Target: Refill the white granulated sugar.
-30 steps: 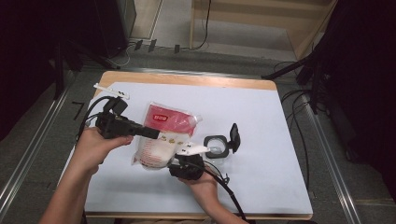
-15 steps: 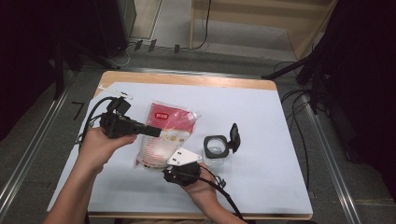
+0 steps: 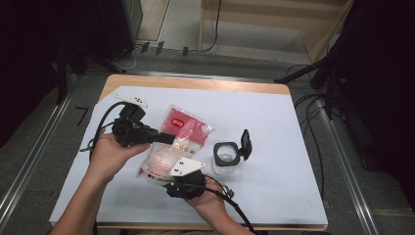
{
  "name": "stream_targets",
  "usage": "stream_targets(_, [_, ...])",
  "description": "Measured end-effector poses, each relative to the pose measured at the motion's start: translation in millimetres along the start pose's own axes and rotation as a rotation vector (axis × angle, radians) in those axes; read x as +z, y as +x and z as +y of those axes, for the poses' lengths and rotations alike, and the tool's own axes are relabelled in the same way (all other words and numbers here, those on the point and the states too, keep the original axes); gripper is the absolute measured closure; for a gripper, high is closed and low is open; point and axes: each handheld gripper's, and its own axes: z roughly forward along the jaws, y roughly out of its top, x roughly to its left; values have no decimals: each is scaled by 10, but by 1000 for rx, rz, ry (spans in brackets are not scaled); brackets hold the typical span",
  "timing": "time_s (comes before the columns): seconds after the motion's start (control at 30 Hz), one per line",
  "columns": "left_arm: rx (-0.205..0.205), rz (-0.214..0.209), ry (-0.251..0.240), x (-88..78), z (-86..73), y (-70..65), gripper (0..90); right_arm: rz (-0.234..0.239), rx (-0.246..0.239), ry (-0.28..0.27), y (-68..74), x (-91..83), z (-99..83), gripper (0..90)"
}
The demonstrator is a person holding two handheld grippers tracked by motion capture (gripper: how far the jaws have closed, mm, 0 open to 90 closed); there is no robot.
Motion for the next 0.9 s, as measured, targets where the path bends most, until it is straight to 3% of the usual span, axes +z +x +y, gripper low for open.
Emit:
stream_targets(0.17, [43,21,-14,50,10,-33,878,17,15,3,-11,-26,21,530])
stream_targets(0.47, [53,17,-30,155,10,-44,859,82,70,-3,4,-50,38,532])
stream_targets(0.9, [61,30,-7,347,25,-101,849,88,33,-19,89,-82,63,557])
